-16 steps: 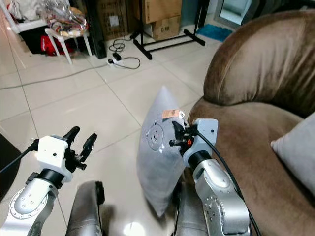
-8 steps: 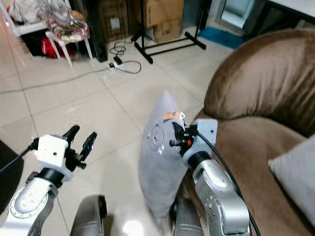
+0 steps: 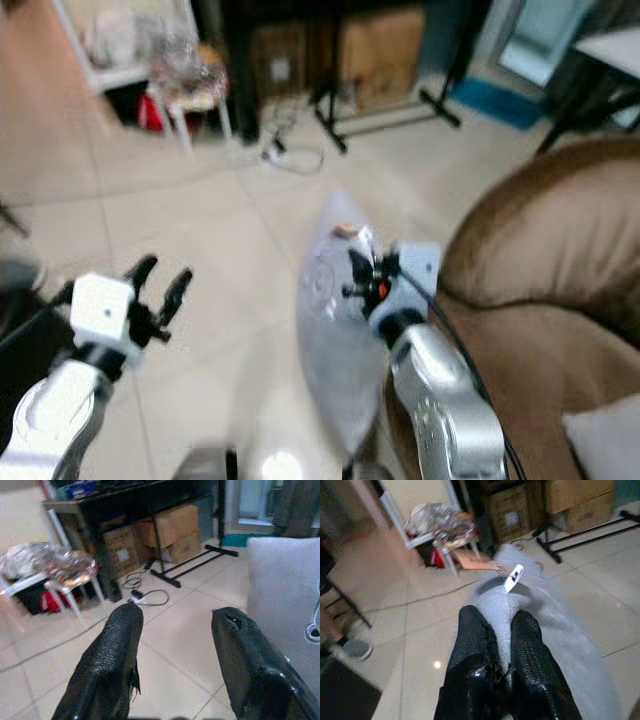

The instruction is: Move the pillow to the sofa from floor

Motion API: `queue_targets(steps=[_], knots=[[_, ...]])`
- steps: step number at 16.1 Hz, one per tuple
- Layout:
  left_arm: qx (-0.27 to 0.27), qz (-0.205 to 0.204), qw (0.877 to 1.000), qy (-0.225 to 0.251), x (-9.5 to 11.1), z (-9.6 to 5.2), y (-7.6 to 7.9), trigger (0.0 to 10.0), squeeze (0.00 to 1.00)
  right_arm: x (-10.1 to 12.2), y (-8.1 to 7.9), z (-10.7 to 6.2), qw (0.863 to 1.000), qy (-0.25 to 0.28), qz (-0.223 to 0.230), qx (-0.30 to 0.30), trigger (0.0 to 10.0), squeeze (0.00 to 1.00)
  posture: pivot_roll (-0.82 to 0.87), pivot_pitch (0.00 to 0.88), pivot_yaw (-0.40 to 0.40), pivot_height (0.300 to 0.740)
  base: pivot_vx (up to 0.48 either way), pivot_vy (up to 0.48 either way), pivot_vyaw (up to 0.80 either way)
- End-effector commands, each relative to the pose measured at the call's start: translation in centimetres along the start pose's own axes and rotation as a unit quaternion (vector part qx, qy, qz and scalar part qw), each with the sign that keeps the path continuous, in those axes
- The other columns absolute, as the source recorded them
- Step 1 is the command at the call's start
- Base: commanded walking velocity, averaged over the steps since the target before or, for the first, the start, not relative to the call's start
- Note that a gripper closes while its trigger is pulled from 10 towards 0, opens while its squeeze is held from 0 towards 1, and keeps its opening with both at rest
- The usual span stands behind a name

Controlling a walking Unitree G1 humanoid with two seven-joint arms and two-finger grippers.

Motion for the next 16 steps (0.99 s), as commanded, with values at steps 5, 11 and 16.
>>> queue_targets(steps=[5, 11, 16], knots=[[-0.016, -0.004, 1.0, 0.0, 0.0, 0.2, 0.6, 10.0, 0.0, 1.0, 0.6, -0.9, 1.0, 0.021, -0.001, -0.017, 10.0, 0.0, -0.06, 0.0, 0.009, 0.74, 0.0, 0.0, 0.0], [-0.022, -0.004, 1.0, -0.005, -0.2, 0.2, 0.7, 10.0, 0.0, 0.6, 0.8, -1.3, 1.0, 0.013, -0.002, -0.026, 10.0, 0.0, -0.07, 0.0, 0.015, 0.74, 0.0, 0.0, 0.0], [-0.025, -0.004, 1.0, -0.008, -0.4, 0.1, 1.0, 10.0, 0.0, 0.3, 1.7, -1.8, 0.999, 0.008, -0.017, -0.043, 10.0, 0.0, -0.08, 0.0, 0.016, 0.74, 0.0, 0.0, 0.0]])
Point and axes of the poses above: a point about 5 cm out from each wrist's last joint towards the gripper, its own z axis pointing out of the wrist towards the gripper, its own x axis along the axis of the wrist's last joint, y = z × x, the point moved 5 cm from there along z, pointing out of the wrist towards the gripper, and after that the axes turned 10 degrees about -z, right-handed, at the moved point
